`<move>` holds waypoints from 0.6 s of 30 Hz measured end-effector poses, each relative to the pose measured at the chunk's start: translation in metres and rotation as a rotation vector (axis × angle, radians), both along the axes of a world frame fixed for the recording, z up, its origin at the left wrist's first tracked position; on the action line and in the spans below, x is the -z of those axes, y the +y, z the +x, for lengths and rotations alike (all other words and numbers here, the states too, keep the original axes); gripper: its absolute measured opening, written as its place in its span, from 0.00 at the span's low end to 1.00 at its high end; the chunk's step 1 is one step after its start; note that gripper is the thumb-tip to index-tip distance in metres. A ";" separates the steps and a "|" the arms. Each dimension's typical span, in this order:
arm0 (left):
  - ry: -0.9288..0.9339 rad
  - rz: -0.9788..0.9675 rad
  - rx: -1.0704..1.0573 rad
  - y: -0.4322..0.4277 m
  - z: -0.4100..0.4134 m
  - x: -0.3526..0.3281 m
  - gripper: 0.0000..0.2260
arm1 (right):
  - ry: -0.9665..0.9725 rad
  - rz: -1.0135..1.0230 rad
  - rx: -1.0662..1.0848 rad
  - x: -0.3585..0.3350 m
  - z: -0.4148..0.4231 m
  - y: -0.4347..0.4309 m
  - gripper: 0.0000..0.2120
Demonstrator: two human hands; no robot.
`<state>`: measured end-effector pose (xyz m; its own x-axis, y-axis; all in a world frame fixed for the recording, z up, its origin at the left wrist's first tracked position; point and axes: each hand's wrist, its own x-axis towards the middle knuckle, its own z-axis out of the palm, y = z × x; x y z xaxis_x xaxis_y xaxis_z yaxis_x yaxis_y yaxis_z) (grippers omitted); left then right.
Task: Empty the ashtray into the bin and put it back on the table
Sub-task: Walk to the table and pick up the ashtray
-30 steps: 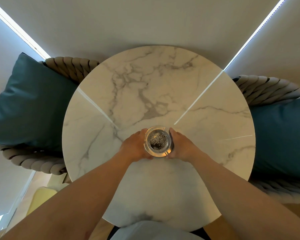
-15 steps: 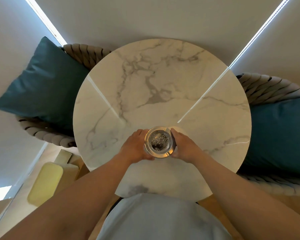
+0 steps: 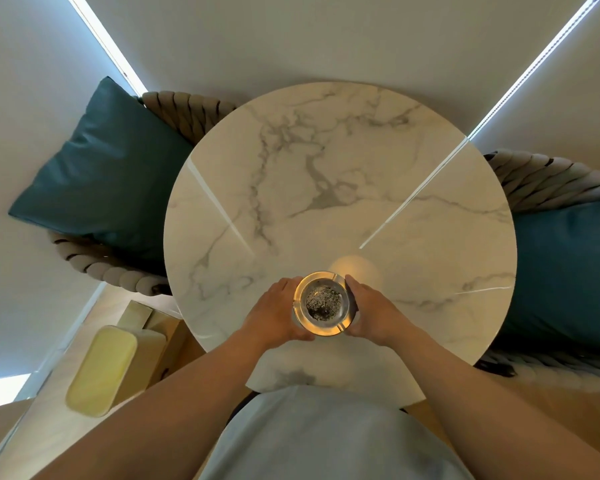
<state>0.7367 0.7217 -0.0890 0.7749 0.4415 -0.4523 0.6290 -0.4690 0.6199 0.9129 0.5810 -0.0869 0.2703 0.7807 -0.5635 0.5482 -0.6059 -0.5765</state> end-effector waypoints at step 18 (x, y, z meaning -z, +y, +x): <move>-0.098 0.052 -0.272 -0.060 -0.049 -0.006 0.45 | -0.029 0.074 -0.273 -0.009 -0.012 -0.009 0.53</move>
<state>0.6878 0.6622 -0.0828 0.6637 0.6597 -0.3526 0.6743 -0.3238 0.6636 0.9005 0.5722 -0.0775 0.0596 0.8653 -0.4977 0.7027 -0.3905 -0.5948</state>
